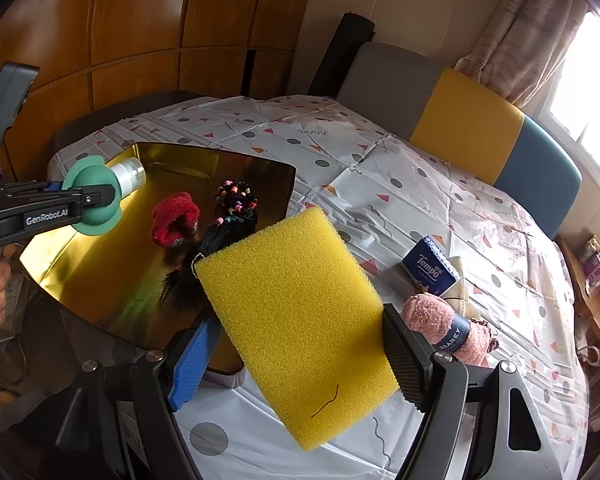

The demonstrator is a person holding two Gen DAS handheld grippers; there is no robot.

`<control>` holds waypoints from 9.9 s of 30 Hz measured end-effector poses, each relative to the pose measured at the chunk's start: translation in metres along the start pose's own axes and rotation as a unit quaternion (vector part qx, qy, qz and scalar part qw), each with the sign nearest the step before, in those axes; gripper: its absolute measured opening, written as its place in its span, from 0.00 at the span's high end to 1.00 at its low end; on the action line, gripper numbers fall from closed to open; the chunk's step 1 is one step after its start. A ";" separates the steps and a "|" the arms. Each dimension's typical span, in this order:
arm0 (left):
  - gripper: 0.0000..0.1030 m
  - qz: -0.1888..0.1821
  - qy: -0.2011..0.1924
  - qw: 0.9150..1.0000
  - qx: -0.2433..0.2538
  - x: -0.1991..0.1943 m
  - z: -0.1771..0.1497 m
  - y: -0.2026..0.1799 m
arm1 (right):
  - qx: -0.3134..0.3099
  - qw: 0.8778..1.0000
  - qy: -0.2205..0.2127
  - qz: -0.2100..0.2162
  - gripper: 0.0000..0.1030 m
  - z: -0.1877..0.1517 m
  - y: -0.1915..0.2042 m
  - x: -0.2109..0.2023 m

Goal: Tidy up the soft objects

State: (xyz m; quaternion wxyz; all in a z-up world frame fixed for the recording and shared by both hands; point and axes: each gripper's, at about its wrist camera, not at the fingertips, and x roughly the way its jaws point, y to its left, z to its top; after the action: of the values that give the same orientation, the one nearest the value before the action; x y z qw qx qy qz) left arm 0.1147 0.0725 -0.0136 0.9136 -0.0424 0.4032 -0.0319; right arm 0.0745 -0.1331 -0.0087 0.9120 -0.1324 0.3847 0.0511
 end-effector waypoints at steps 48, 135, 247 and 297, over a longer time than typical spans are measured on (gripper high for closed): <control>0.57 0.050 -0.017 0.997 -0.059 -0.040 -0.028 0.063 | 0.076 0.978 0.062 0.186 0.23 0.081 0.075 0.074; 0.57 -0.087 0.031 0.979 0.179 -0.012 -0.015 -0.178 | 0.365 0.925 0.018 -0.103 0.03 -0.101 -0.271 0.012; 0.55 -0.190 0.015 0.978 0.086 -0.039 -0.025 -0.166 | 0.276 0.945 0.148 -0.097 0.60 -0.134 -0.263 0.092; 0.50 0.008 0.003 1.000 -0.008 0.021 0.009 -0.088 | 0.252 0.950 0.154 -0.107 0.60 -0.130 -0.257 0.089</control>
State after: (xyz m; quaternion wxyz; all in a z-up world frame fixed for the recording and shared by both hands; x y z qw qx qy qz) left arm 0.1334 -0.0168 -0.0144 0.9121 -0.0465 0.4068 -0.0216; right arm 0.0974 -0.4171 -0.1079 0.8456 0.0546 0.5043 -0.1665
